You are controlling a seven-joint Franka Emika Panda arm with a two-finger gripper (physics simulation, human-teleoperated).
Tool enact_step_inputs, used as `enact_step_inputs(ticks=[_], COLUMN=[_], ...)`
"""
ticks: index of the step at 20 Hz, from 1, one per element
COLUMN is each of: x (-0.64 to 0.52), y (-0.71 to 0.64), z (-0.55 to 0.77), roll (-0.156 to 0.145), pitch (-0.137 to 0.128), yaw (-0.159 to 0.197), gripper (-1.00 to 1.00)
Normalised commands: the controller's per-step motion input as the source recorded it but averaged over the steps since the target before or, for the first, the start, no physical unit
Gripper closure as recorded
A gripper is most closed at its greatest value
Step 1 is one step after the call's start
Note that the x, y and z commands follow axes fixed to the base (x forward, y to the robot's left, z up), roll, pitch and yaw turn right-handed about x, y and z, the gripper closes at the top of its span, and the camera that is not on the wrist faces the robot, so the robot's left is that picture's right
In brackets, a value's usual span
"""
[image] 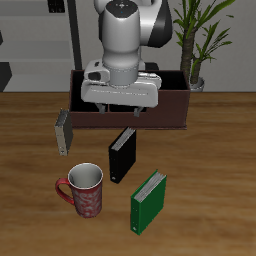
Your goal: Place the black book into the back desk caddy's right compartment
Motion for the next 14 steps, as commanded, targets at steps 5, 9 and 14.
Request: enact_step_inputs(ticks=[5,9,14], x=[0.06,0.07,0.08], y=[0.07,0.03,-0.08], z=[-0.34,-0.36,-0.32], roll=[0.016,-0.008,-0.010], pitch=[-0.031,-0.009,0.015], yaw=[-0.033,-0.035,-0.033], gripper=[-1.00,-1.00,-1.00])
